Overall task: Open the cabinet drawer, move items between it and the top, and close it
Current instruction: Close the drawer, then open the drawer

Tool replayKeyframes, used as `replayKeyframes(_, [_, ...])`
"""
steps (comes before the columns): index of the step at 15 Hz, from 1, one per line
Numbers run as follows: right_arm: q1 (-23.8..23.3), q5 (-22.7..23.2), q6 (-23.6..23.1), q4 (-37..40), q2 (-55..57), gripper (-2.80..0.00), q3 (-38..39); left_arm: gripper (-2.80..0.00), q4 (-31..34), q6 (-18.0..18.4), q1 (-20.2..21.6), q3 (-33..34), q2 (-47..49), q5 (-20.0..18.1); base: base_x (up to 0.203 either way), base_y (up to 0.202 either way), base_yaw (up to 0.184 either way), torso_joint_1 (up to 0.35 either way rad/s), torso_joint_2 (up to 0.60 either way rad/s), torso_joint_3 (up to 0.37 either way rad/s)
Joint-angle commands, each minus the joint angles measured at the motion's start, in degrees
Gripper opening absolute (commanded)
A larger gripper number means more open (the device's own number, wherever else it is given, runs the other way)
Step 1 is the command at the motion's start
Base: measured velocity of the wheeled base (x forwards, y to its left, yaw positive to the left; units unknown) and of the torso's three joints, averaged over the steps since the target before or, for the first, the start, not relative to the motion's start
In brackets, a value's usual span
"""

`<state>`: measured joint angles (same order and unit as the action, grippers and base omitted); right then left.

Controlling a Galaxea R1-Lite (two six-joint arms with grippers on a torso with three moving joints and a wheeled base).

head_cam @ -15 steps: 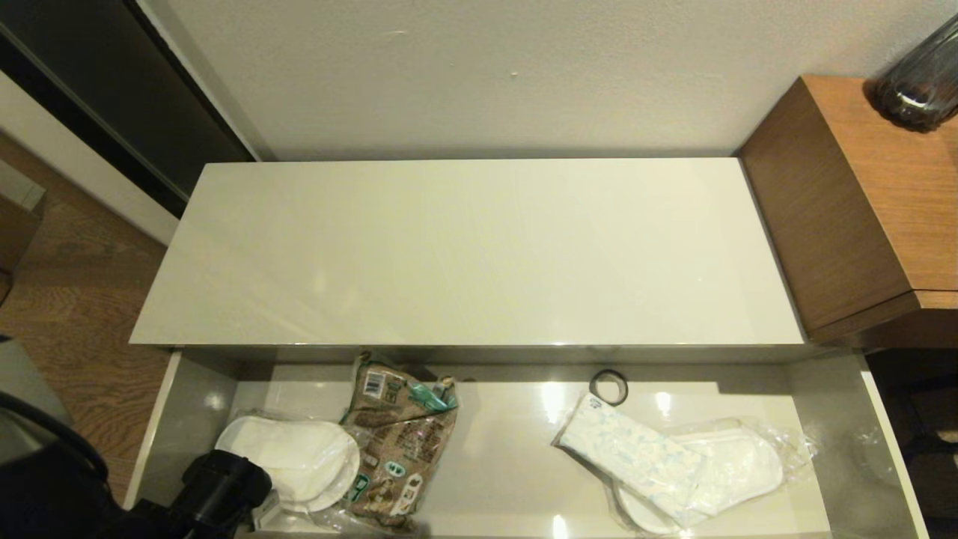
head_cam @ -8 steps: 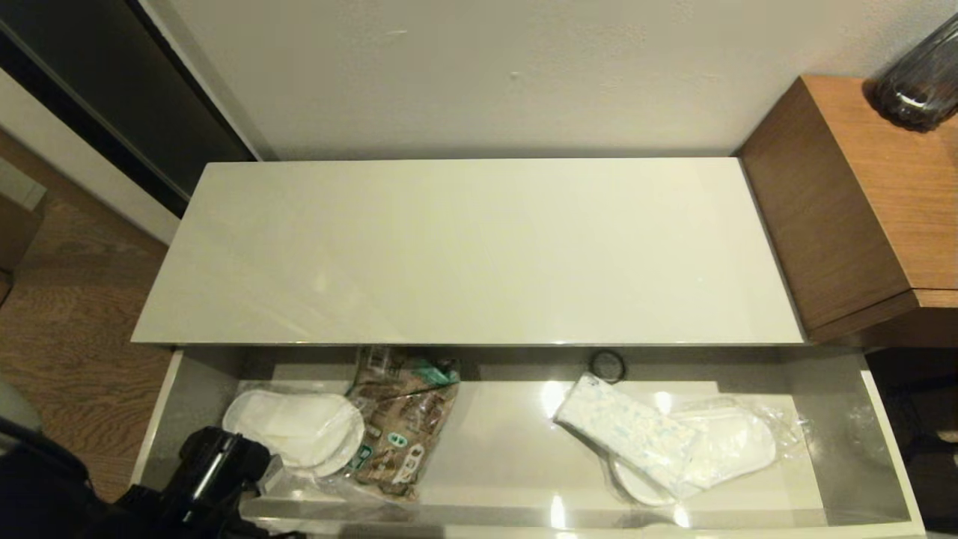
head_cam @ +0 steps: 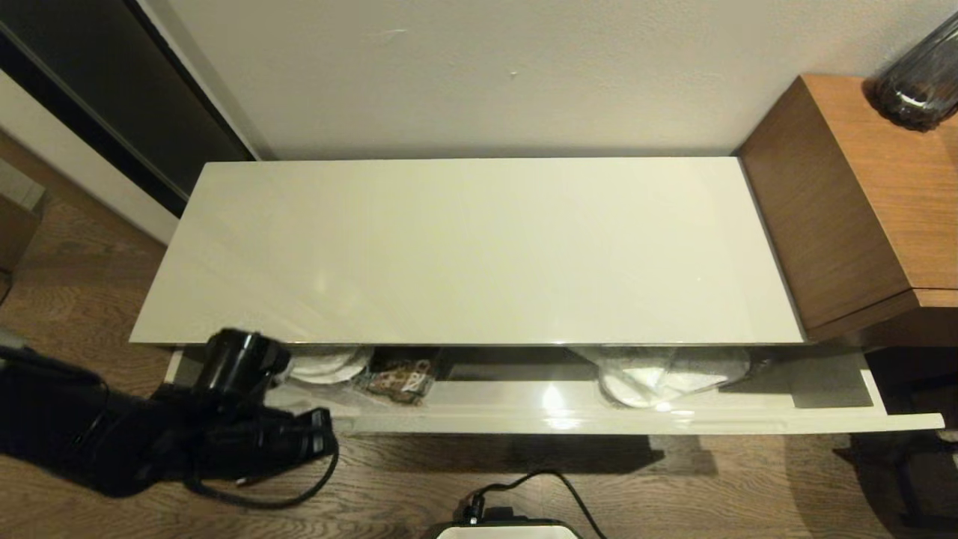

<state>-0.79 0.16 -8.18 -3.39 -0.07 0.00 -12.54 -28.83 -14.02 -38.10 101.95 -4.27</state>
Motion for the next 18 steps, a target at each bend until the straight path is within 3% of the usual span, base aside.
replayKeyframes(1, [0.0,0.02,-0.08,-0.04,-0.01,-2.8,0.0,-2.8,7.97,-2.02,0.15,-18.85,1.4,0.34,0.0,0.0,0.0,0.0,0.0,0.0])
replayKeyframes(5, [0.0,0.02,-0.08,-0.04,-0.01,-2.8,0.0,-2.8,26.2,-4.69,0.83,-46.78,6.13,1.63,0.0,0.0,0.0,0.0,0.0,0.0])
replayKeyframes(7, [0.0,0.02,-0.08,-0.04,-0.01,-2.8,0.0,-2.8,37.62,-5.84,1.08,-54.55,6.4,3.11,0.0,0.0,0.0,0.0,0.0,0.0])
replayKeyframes(9, [0.0,0.02,-0.08,-0.04,-0.01,-2.8,0.0,-2.8,42.39,-6.98,1.11,-55.33,2.24,3.36,0.0,0.0,0.0,0.0,0.0,0.0])
replayKeyframes(13, [0.0,0.02,-0.08,-0.04,-0.01,-2.8,0.0,-2.8,56.17,-8.0,0.9,-54.53,-18.63,3.29,0.0,0.0,0.0,0.0,0.0,0.0])
replayKeyframes(15, [0.0,0.02,-0.08,-0.04,-0.01,-2.8,0.0,-2.8,66.96,-7.33,0.84,-54.0,-31.2,3.45,0.0,0.0,0.0,0.0,0.0,0.0])
replayKeyframes(18, [0.0,0.02,-0.08,-0.04,-0.01,-2.8,0.0,-2.8,86.4,-3.55,1.33,-53.47,-48.46,4.09,0.0,0.0,0.0,0.0,0.0,0.0])
